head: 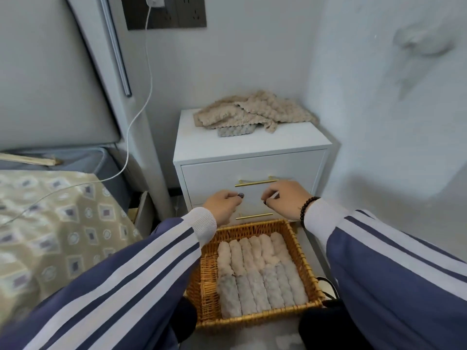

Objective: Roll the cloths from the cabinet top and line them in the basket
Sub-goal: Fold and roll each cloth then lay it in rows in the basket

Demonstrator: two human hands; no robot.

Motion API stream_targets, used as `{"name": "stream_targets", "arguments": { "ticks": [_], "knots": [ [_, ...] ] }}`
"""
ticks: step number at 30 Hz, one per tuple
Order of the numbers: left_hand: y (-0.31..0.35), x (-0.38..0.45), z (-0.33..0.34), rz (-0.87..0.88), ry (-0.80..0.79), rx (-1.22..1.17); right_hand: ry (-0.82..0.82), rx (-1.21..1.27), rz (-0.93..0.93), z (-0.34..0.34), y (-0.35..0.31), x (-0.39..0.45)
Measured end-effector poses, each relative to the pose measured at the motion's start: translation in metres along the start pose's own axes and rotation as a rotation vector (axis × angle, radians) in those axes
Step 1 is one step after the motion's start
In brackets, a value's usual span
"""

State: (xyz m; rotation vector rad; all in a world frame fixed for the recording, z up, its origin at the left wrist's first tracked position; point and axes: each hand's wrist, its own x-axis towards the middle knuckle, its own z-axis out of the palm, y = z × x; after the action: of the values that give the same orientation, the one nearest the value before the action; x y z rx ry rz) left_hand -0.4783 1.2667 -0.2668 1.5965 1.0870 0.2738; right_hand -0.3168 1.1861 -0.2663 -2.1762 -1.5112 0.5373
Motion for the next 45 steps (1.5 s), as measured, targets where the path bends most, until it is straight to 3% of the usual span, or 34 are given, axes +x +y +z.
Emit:
{"name": "stream_targets", "arguments": {
  "ticks": [9, 20, 30, 37, 41, 45],
  "knots": [
    [0.050, -0.015, -0.010, 0.063, 0.034, -0.409, 0.285, 0.371, 0.097, -0.037, -0.010, 0.015],
    [0.101, 0.025, -0.042, 0.091, 0.097, -0.586, 0.430, 0.499, 0.128, -0.038, -0.015, 0.088],
    [0.106, 0.042, -0.075, 0.016, 0.117, -0.725, 0.369, 0.012, 0.070, -0.072, -0.039, 0.207],
    [0.107, 0.042, -0.087, 0.017, 0.089, -0.726, 0.144, -0.387, 0.160, -0.065, -0.045, 0.250],
    [0.104, 0.041, -0.093, 0.033, 0.093, -0.690, 0.278, -0.368, 0.148, -0.062, -0.044, 0.248],
    [0.105, 0.040, -0.092, 0.037, 0.089, -0.678, 0.532, -0.090, 0.053, -0.076, -0.042, 0.227]
  ]
}}
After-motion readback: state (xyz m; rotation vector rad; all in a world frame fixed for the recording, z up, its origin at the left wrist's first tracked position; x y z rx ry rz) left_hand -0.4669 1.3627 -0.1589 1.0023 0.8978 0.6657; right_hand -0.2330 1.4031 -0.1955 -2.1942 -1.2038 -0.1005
